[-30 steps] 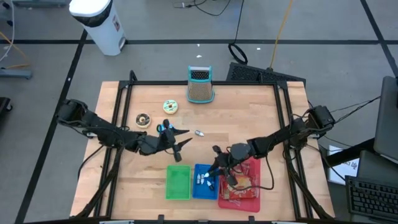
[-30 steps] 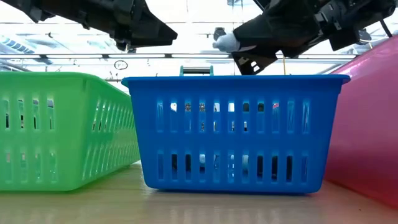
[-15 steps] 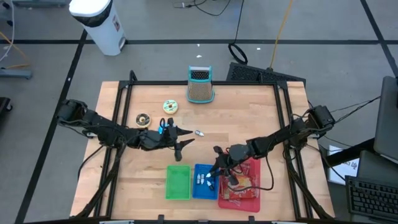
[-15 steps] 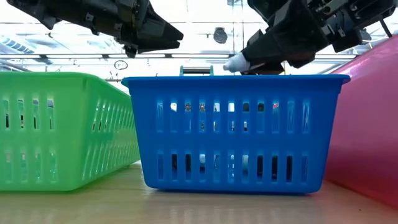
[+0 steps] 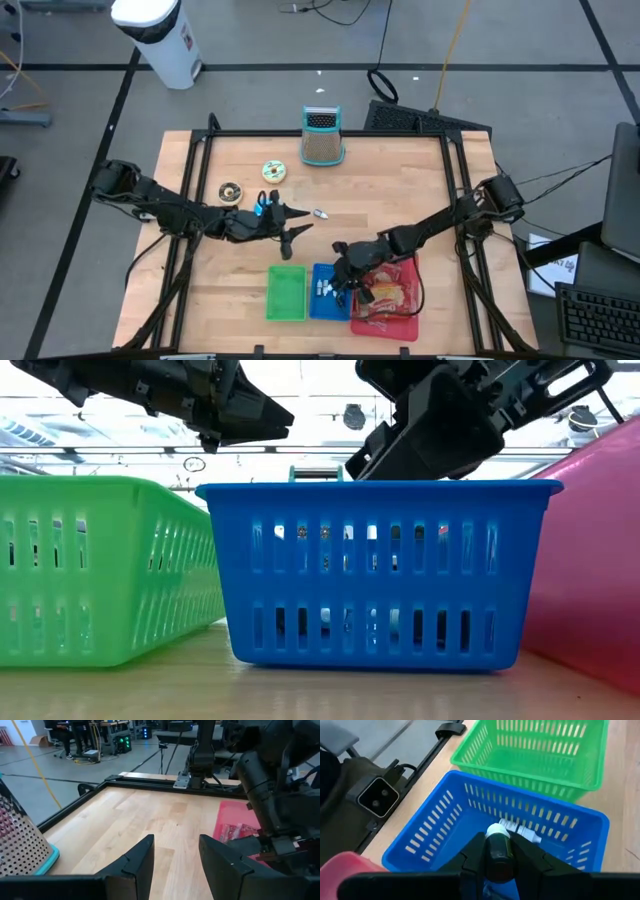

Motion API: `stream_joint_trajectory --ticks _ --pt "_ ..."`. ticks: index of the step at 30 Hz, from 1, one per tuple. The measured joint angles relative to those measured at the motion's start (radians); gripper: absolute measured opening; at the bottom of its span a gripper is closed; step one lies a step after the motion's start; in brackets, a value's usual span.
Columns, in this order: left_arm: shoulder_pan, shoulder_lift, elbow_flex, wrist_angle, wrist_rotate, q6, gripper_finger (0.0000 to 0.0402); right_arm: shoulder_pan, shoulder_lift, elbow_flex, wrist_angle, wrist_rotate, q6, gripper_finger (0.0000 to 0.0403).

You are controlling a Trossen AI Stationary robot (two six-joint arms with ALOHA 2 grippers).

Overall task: Pick & Place Food Item
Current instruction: Put the green food coloring bottle into the blue bin, then put the purple food coloring bottle into the blue bin

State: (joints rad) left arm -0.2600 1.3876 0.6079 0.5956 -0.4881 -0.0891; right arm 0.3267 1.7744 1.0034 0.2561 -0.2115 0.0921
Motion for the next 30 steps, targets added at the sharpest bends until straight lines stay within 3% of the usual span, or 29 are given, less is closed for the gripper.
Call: stream_joint_trajectory --ticks 7,15,21,27,30 --pt "0.000 0.000 0.000 -0.002 0.000 0.005 0.0154 0.000 0.005 0.009 -0.023 0.003 0.000 0.0080" --pt "0.001 0.000 0.000 -0.001 -0.001 -0.011 0.0154 0.000 0.000 0.009 -0.054 0.000 -0.034 0.0166" --pt "0.018 0.000 0.000 -0.006 0.004 -0.027 0.0154 -0.027 -0.075 0.009 -0.119 0.004 -0.056 0.0209" --pt "0.092 0.006 0.039 -0.191 0.121 -0.046 0.0158 -0.070 -0.208 0.009 -0.227 0.005 -0.060 0.0218" --pt "0.145 0.037 0.095 -0.338 0.190 -0.079 0.0181 -0.091 -0.262 0.009 -0.275 0.006 -0.090 0.0214"
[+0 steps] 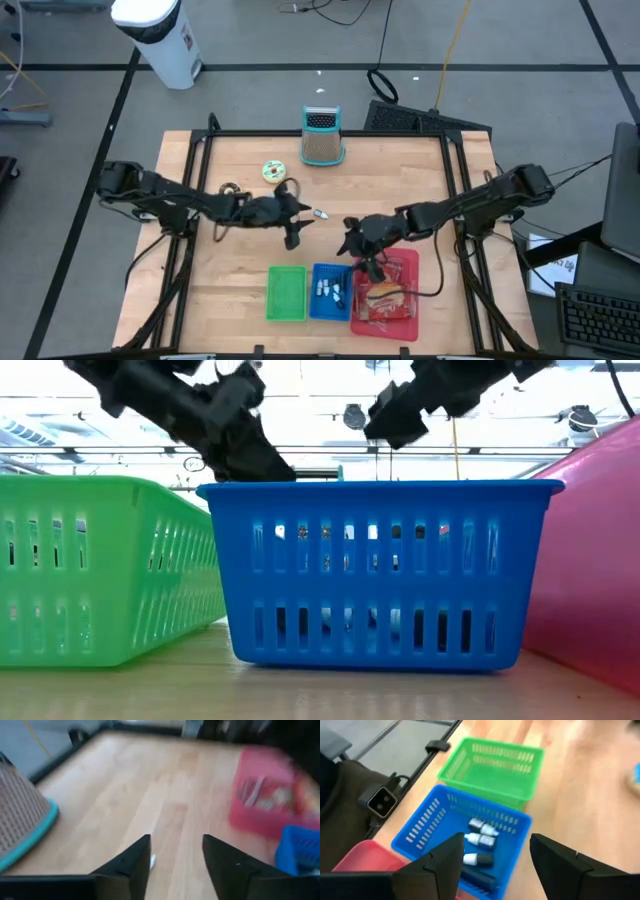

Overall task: Pick & Place Food Item
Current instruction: Put the purple food coloring bottle into the blue bin

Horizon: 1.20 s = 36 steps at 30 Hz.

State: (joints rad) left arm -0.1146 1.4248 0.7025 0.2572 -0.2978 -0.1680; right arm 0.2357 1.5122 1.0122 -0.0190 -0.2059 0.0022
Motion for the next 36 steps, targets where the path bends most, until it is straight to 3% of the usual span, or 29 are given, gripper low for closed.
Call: stream_joint_trajectory --ticks 4,7,13,25,36 --pt "0.066 0.095 0.082 -0.136 0.110 0.027 0.0233 -0.029 -0.047 0.000 -0.006 0.000 -0.046 0.0210" --pt "0.108 0.189 0.116 -0.149 0.180 0.135 0.0268 -0.052 -0.057 0.000 -0.011 0.000 -0.057 0.0211" --pt "0.156 0.321 0.155 -0.123 0.189 0.330 0.0301 -0.088 -0.057 0.000 -0.039 0.000 -0.064 0.0207" --pt "0.212 0.447 0.158 -0.032 0.303 0.370 0.0280 -0.099 -0.057 0.000 -0.069 -0.001 -0.074 0.0201" --pt "0.226 0.474 0.161 -0.020 0.361 0.311 0.0236 -0.099 -0.057 -0.001 -0.078 -0.004 -0.067 0.0200"
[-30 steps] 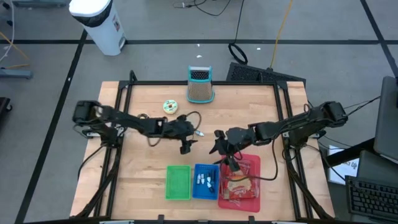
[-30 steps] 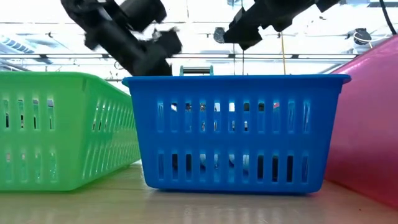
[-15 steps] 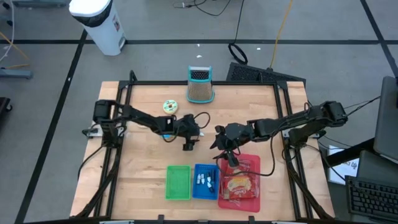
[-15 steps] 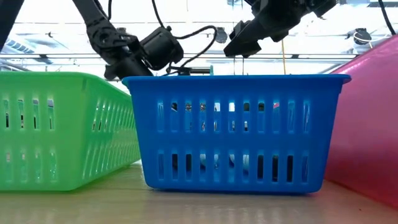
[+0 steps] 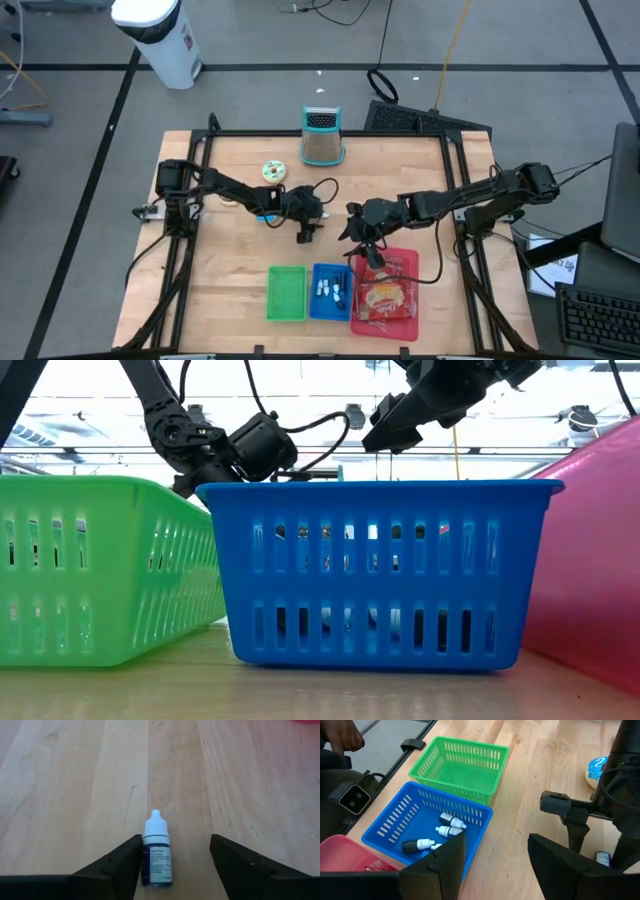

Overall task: Pick & Place Food Item
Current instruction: Put the purple food coloring bottle into the blue bin

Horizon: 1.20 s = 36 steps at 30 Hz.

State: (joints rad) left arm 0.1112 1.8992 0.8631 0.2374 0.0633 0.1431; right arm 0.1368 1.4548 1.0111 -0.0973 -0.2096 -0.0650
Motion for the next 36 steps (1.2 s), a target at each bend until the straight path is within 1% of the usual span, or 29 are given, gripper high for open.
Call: stream_joint_trajectory --ticks 4,8,10,15,16,18,19,21,24,26,27,30,32,36 --pt "0.000 0.000 0.000 -0.026 0.004 -0.031 0.0206 0.000 0.000 0.000 0.002 0.000 0.000 0.0201" --pt "-0.002 0.000 0.000 -0.046 0.004 -0.034 0.0164 0.000 0.000 -0.004 0.007 0.016 0.031 0.0201" --pt "-0.002 0.000 0.000 -0.046 0.004 -0.034 0.0138 0.000 0.000 -0.014 0.007 0.067 0.052 0.0200" --pt "-0.010 -0.003 -0.001 -0.046 -0.029 0.004 0.0070 0.000 -0.009 -0.040 -0.022 0.252 0.115 0.0197" --pt "-0.014 -0.008 -0.001 -0.050 -0.050 0.022 0.0060 0.000 -0.011 -0.046 -0.024 0.283 0.129 0.0197" --pt "-0.029 -0.025 -0.003 -0.059 -0.105 0.064 0.0059 0.000 -0.015 -0.061 -0.030 0.332 0.158 0.0196" --pt "-0.040 -0.037 -0.004 -0.064 -0.148 0.095 0.0059 0.000 -0.023 -0.072 -0.045 0.349 0.175 0.0196" --pt "-0.066 -0.075 -0.009 -0.091 -0.256 0.167 0.0059 -0.001 -0.034 -0.092 -0.044 0.372 0.209 0.0196" --pt "-0.123 -0.136 -0.006 -0.066 -0.451 0.296 0.0061 -0.006 -0.053 -0.141 -0.007 0.418 0.252 0.0196" --pt "-0.165 -0.178 -0.006 -0.062 -0.582 0.382 0.0075 -0.016 -0.054 -0.182 0.083 0.443 0.268 0.0196" --pt "-0.184 -0.187 -0.006 -0.037 -0.631 0.422 0.0080 -0.022 -0.054 -0.205 0.144 0.446 0.275 0.0196" --pt "-0.236 -0.225 -0.006 0.022 -0.729 0.535 0.0084 -0.046 -0.055 -0.276 0.320 0.445 0.282 0.0196" --pt "-0.265 -0.241 -0.002 0.097 -0.753 0.597 0.0075 -0.063 -0.054 -0.328 0.450 0.445 0.288 0.0196" --pt "-0.305 -0.254 0.002 0.134 -0.774 0.701 0.0059 -0.091 -0.019 -0.406 0.761 0.441 0.313 0.0196"
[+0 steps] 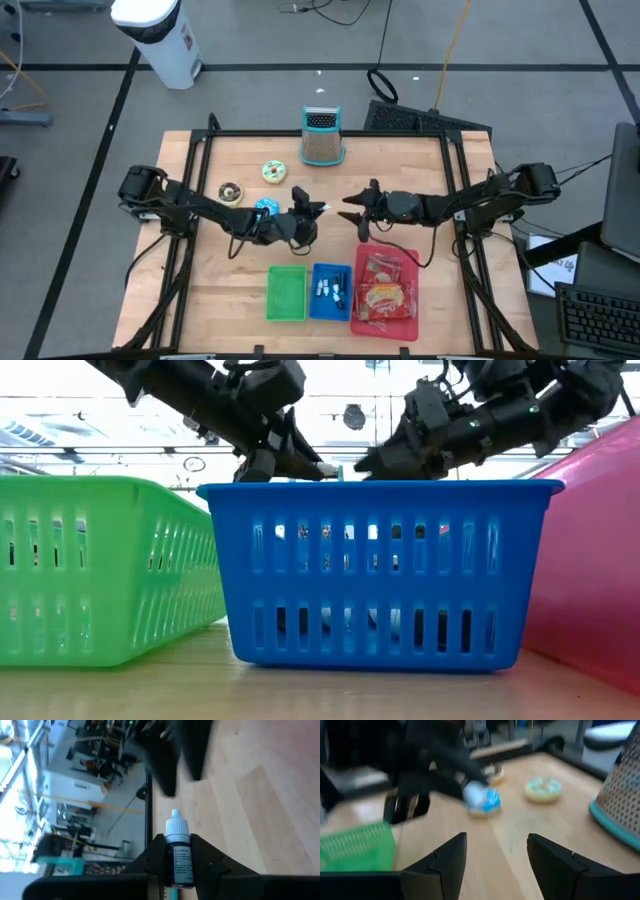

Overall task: Pick & Place Food Item
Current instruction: Put the purple food coloring bottle into the blue bin

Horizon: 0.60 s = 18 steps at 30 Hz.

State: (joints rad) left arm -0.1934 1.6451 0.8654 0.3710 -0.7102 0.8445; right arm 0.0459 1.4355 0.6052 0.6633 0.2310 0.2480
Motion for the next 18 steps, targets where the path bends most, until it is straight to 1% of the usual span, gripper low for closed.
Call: stream_joint_trajectory --ticks 2,4,6,8,12,14,18 --pt "-0.011 0.000 0.006 -0.003 -0.025 0.032 0.0060 -0.011 0.037 -0.002 0.106 -0.019 0.017 0.0196" --pt "-0.014 -0.001 0.010 -0.002 -0.032 0.055 0.0068 -0.014 0.067 0.001 0.150 -0.030 0.045 0.0197" --pt "-0.014 -0.001 0.010 -0.003 -0.032 0.059 0.0075 -0.022 0.102 0.028 0.182 -0.074 0.057 0.0204" --pt "-0.014 -0.001 0.010 -0.002 -0.032 0.059 0.0076 -0.029 0.124 0.048 0.187 -0.104 0.059 0.0218" --pt "-0.014 -0.001 0.010 -0.003 -0.024 0.063 0.0063 -0.043 0.157 0.089 0.180 -0.107 0.058 0.0250" --pt "-0.014 -0.001 0.010 -0.002 -0.023 0.058 0.0059 -0.054 0.174 0.115 0.191 -0.128 0.060 0.0263" --pt "-0.015 -0.001 0.010 0.004 -0.017 0.051 0.0060 -0.071 0.214 0.156 0.187 -0.158 0.097 0.0270"
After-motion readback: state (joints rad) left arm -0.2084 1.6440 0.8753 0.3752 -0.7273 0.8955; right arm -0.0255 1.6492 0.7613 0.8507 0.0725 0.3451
